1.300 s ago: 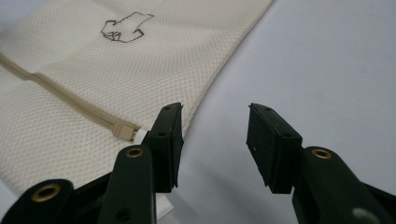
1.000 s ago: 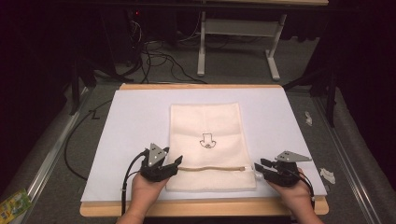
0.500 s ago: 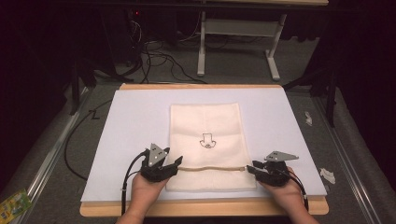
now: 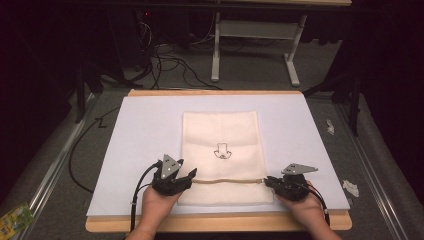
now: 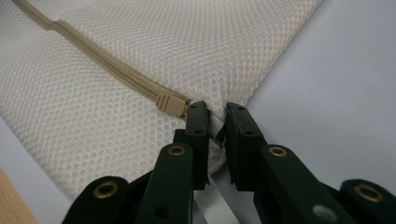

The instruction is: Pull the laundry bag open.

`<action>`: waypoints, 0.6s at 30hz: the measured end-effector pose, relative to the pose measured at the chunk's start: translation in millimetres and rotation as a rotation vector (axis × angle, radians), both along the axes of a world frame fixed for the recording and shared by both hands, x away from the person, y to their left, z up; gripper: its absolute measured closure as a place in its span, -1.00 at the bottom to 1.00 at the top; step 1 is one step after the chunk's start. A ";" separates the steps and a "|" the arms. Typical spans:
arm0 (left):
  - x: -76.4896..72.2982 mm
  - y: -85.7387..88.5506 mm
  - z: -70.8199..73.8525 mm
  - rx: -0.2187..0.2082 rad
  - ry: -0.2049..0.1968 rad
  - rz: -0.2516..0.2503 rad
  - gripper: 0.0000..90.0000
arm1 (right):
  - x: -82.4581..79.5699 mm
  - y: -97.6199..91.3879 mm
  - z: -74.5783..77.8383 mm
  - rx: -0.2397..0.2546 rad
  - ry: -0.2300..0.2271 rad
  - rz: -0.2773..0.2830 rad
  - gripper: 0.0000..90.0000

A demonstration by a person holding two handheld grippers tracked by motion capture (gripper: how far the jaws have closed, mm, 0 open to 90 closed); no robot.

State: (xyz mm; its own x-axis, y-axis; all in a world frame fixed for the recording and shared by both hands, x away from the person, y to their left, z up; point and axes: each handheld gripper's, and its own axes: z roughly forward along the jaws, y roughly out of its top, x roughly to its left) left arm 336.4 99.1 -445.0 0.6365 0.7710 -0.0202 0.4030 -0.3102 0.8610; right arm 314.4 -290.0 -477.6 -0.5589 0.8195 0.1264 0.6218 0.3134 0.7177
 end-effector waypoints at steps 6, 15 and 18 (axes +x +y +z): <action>-1.5 -2.5 0.5 0.002 -0.002 -0.010 -0.03 | -1.8 3.2 1.5 -0.026 -0.014 0.008 0.90; -5.3 -16.7 1.0 0.012 -0.006 -0.060 0.02 | -0.6 2.5 2.4 -0.016 -0.008 0.004 0.89; -8.6 -31.6 2.6 0.033 -0.038 -0.093 0.04 | 0.1 2.5 2.0 -0.017 -0.012 0.006 0.89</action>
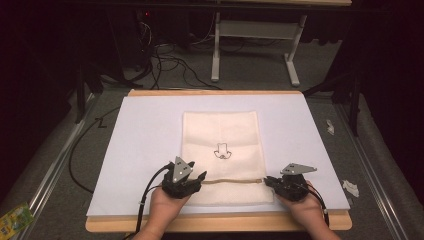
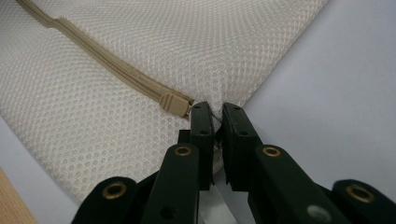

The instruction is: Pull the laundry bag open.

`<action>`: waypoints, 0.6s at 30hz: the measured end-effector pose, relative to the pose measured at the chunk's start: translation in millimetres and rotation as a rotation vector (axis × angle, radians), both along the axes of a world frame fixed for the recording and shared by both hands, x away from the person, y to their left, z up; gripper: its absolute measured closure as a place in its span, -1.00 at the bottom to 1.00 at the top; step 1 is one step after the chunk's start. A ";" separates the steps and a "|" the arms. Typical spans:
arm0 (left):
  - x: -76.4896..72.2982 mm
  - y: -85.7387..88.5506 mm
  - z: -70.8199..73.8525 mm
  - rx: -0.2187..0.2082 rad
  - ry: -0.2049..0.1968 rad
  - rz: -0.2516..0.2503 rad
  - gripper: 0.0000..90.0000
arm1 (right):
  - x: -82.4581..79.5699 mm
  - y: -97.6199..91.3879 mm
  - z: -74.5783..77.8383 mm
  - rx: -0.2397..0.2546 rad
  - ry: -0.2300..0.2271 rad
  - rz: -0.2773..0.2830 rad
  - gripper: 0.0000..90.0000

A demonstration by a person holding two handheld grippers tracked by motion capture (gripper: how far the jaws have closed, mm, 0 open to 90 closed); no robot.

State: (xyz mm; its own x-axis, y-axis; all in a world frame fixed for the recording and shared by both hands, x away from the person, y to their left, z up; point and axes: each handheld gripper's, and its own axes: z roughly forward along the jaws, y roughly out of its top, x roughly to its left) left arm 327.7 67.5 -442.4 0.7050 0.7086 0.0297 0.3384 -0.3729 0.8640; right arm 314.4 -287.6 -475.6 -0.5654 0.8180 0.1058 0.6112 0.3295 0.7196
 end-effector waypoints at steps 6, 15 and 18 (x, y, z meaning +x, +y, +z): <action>0.4 -25.4 -3.6 0.013 0.013 -0.054 0.04 | 0.4 0.0 -0.4 0.001 -0.001 0.001 0.89; 5.3 -71.5 -9.3 -0.020 0.097 -0.160 0.13 | 0.8 0.0 0.7 0.004 -0.003 -0.003 0.89; 5.1 -88.9 -9.1 -0.032 0.107 -0.194 0.19 | 1.0 -1.0 1.6 0.005 -0.008 0.002 0.89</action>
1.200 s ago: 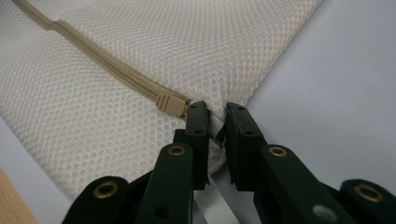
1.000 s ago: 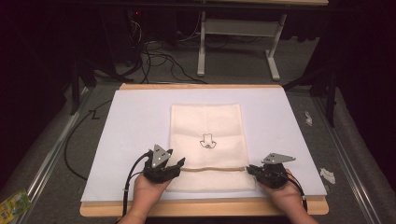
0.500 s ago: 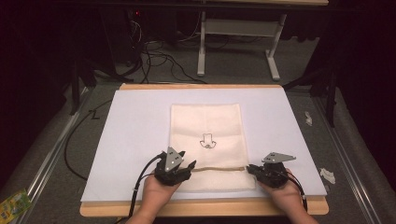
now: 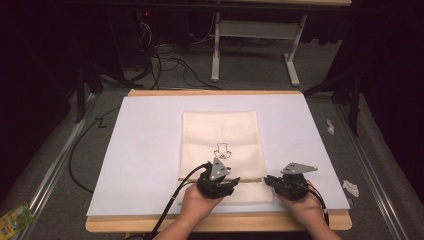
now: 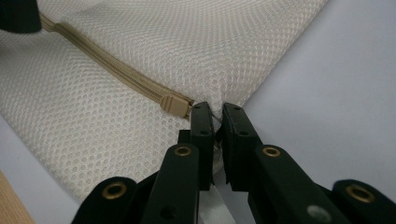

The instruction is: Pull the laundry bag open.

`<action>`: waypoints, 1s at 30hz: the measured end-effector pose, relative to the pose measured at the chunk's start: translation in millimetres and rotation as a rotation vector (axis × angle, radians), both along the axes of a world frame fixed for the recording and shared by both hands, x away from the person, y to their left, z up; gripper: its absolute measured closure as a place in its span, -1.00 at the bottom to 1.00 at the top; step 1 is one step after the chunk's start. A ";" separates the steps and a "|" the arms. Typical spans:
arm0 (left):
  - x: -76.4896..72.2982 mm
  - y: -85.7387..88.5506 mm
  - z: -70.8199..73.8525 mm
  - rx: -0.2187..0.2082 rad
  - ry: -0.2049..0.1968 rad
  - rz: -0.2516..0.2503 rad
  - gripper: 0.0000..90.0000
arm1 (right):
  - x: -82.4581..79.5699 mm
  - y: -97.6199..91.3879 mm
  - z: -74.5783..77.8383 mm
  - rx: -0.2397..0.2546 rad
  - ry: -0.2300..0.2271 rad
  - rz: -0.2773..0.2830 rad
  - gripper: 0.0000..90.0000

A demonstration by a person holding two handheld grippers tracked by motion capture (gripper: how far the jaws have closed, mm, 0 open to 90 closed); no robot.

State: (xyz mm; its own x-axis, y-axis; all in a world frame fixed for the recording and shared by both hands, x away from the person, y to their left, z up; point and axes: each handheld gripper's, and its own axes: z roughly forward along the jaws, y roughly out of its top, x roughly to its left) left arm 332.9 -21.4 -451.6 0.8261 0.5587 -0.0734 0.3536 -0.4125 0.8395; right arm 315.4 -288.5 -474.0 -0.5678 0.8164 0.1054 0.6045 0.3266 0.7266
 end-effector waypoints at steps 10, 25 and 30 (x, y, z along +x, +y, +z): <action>1.7 -44.3 -10.5 0.047 0.061 -0.076 0.32 | 0.6 -1.6 4.1 0.036 -0.008 -0.003 0.89; 7.1 -68.3 -22.0 0.109 0.061 -0.071 0.72 | 0.6 -0.6 4.8 0.042 -0.012 0.005 0.89; 5.8 -69.0 -21.8 0.109 0.060 -0.071 0.91 | 0.2 -0.7 5.5 0.045 -0.013 0.008 0.89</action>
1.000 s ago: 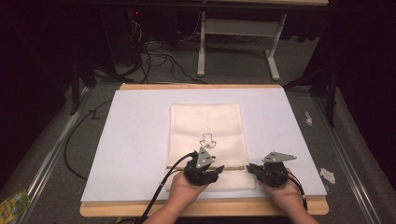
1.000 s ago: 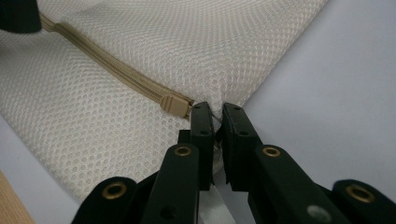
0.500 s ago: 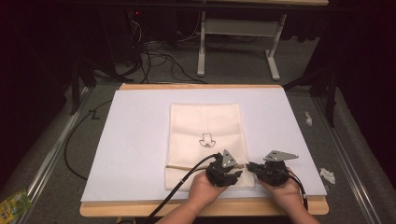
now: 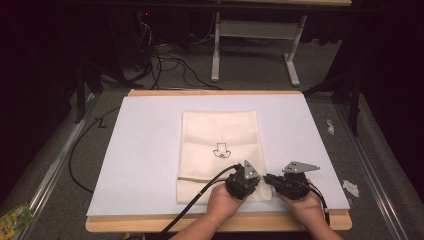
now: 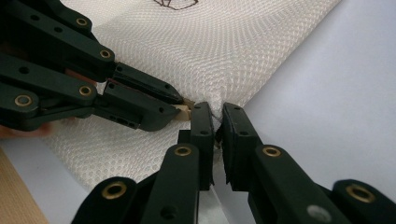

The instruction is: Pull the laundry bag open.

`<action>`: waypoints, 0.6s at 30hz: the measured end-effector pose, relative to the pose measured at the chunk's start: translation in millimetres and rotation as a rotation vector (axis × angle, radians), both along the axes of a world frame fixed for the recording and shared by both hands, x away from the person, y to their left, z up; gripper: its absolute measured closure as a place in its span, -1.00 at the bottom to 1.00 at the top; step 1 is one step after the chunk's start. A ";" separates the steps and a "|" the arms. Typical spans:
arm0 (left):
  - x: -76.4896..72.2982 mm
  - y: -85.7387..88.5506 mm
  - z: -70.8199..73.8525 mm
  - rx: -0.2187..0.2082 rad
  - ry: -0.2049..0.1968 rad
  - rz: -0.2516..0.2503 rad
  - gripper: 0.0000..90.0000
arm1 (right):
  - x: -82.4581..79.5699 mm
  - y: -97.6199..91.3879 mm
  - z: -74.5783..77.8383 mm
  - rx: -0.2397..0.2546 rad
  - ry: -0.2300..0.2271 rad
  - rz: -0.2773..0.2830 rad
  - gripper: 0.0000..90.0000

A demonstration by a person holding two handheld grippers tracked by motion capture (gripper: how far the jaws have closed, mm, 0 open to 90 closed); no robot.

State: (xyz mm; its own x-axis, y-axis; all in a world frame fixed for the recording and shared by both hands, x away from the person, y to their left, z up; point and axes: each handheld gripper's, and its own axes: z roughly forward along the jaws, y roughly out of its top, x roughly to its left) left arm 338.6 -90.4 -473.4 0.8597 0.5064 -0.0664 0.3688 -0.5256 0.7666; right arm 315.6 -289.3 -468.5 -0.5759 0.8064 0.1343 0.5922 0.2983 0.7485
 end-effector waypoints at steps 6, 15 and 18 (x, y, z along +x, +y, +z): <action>-1.0 1.1 0.6 0.002 0.000 -0.008 0.94 | -0.3 0.7 0.1 -0.004 0.001 0.002 0.89; -0.3 1.4 0.4 -0.001 0.006 -0.007 0.94 | 0.0 0.8 0.0 -0.007 0.000 0.004 0.89; -0.3 1.5 0.4 0.000 0.005 -0.006 0.94 | 0.0 0.8 0.0 -0.008 0.000 0.004 0.89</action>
State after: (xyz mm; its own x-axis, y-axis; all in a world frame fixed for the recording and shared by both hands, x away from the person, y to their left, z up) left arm 338.3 -89.0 -472.9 0.8626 0.5008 -0.0713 0.3696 -0.5277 0.7648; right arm 315.6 -288.4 -468.5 -0.5788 0.8054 0.1279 0.5909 0.3061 0.7464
